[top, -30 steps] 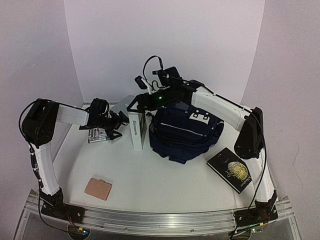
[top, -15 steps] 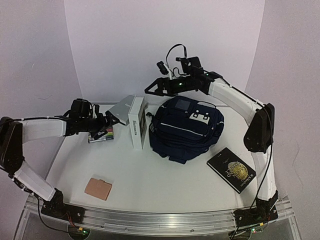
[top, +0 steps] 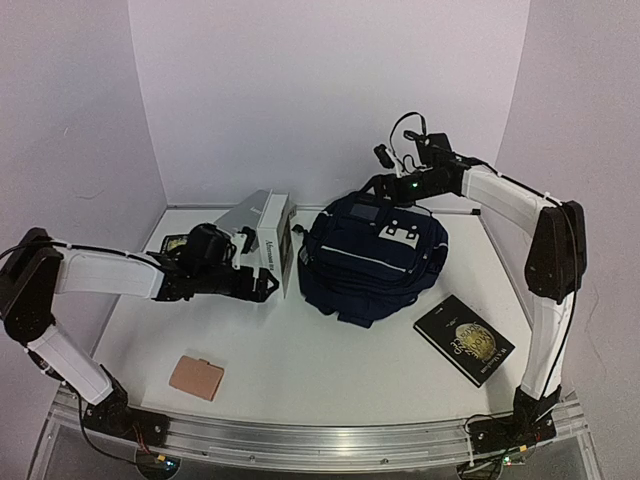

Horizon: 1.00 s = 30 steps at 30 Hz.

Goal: Pack the student bag
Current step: Pick up the book from the center of the board.

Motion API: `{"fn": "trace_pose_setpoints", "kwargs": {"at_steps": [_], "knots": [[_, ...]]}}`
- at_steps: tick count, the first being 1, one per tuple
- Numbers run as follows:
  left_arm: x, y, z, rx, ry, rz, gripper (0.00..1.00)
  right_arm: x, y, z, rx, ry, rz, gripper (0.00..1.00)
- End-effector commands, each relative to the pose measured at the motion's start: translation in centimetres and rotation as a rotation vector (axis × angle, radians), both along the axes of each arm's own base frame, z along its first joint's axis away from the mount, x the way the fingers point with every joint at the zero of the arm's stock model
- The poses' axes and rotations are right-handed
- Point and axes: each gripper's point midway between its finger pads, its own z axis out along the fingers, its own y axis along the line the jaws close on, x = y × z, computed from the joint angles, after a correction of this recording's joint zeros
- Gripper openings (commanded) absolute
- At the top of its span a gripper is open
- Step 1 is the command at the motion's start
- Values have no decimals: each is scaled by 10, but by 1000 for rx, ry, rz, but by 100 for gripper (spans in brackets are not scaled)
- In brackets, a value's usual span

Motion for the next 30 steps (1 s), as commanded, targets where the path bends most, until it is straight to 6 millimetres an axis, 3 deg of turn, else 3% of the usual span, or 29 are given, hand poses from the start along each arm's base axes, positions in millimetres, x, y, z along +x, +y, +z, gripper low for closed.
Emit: {"fn": "trace_pose_setpoints", "kwargs": {"at_steps": [1, 5, 10, 14, 21, 30], "knots": [[31, -30, 12, 120, -234, 21, 100, -8, -25, 19, -96, -127, -34, 98], [47, -42, 5, 176, -296, 80, 100, -14, -38, -4, -165, -93, -49, 98], [70, -32, 9, 204, -358, 220, 99, -25, -48, -19, -238, -102, -23, 98], [79, -36, 16, 196, -396, 257, 100, -27, -51, -27, -260, -92, -21, 98], [73, -40, 33, 211, -420, 316, 100, -24, -46, -36, -250, -67, -11, 98], [56, -60, 48, 206, -527, 356, 100, -15, -48, -39, -280, -72, -19, 98]]}}
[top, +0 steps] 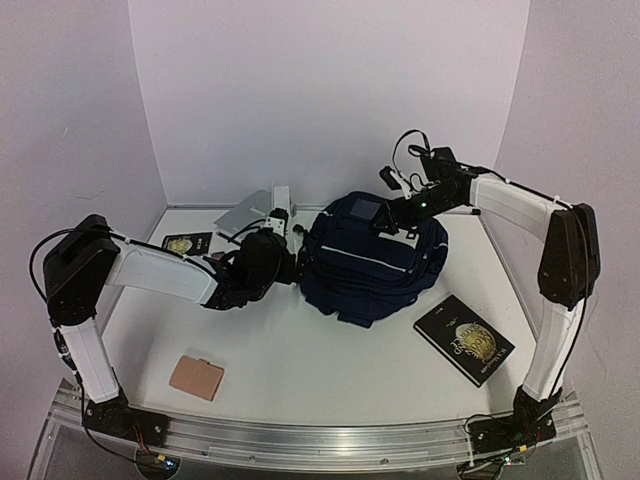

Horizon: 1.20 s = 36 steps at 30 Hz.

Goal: Pack the student bag
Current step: Pick up the book from the center of the board.

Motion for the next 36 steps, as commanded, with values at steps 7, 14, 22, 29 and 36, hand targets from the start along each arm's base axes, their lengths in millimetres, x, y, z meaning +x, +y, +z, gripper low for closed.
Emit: {"fn": "trace_pose_setpoints", "kwargs": {"at_steps": [7, 14, 22, 29, 36], "knots": [[25, -3, 19, -44, -179, 146, 100, 5, 1, 7, -18, -20, 14, 98], [56, -1, 19, -12, -246, 177, 84, -1, -3, -9, -54, 7, 26, 98], [61, 14, 38, -15, -245, 208, 46, -8, -1, -16, -63, 12, 60, 97], [49, 37, 85, -115, -166, 264, 12, -40, 47, -33, -230, -112, 251, 90], [25, 74, 93, -311, 13, 337, 5, -51, 76, -74, -378, -142, 338, 73]]}}
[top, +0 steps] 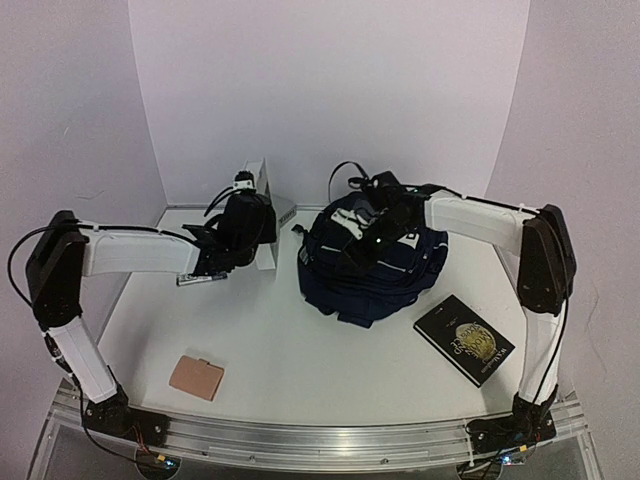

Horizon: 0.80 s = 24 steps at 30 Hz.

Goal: Pack the student bag
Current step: Pick up the book from the center of the board.

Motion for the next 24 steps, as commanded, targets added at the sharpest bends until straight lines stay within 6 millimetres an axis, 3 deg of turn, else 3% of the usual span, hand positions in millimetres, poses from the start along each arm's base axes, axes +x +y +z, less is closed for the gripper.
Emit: {"fn": "trace_pose_setpoints", "kwargs": {"at_steps": [1, 4, 10, 14, 19, 21, 23, 24], "knots": [[-17, 26, 28, -197, 64, 68, 5, 8, 0, -32, -120, -36, 29, 69], [-25, 31, 25, -245, 101, 72, 4, 3, -2, -47, -148, -7, 54, 63], [-43, 53, 17, -340, 134, 142, 5, -5, -10, -77, -222, 41, 88, 64], [-51, 63, 16, -374, 149, 159, 5, 0, -14, -83, -261, 33, 77, 57], [-61, 79, 10, -437, 173, 199, 6, -16, -13, -81, -292, 64, 147, 65], [-64, 84, 11, -449, 171, 208, 6, -19, -15, -86, -323, 60, 160, 54], [-66, 87, 11, -454, 171, 212, 6, -15, -19, -94, -357, 54, 149, 35], [-67, 86, 12, -457, 176, 206, 6, -9, -19, -92, -366, 41, 124, 19]]}}
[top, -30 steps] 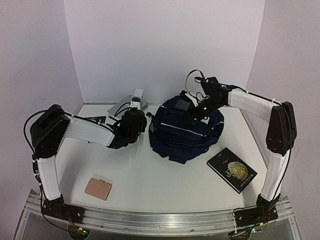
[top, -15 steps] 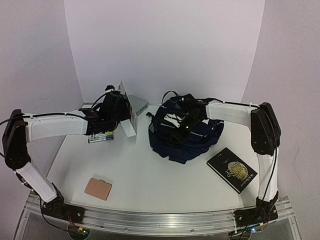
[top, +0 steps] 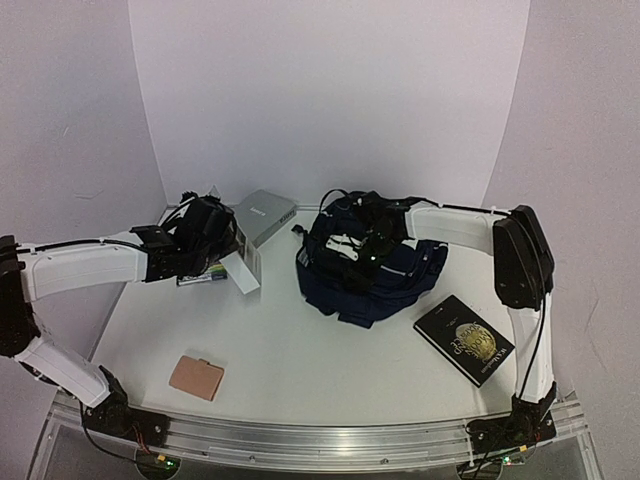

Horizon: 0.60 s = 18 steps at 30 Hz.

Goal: Pack the student bag
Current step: Pick up the book from the center of the board.

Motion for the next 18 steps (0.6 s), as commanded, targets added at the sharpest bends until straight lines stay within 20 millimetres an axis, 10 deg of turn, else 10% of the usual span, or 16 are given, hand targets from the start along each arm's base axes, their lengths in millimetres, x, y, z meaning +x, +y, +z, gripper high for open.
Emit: {"fn": "trace_pose_setpoints", "kwargs": {"at_steps": [1, 12, 18], "knots": [[-4, 7, 19, -84, -33, 22, 6, 1, -14, -15, -123, 14, -30, 8], [-16, -13, 27, -202, -30, -143, 8, 21, 45, 117, 245, -12, -115, 0], [-17, -17, 29, -207, -32, -171, 7, 8, 51, 122, 300, 64, -91, 0]]}}
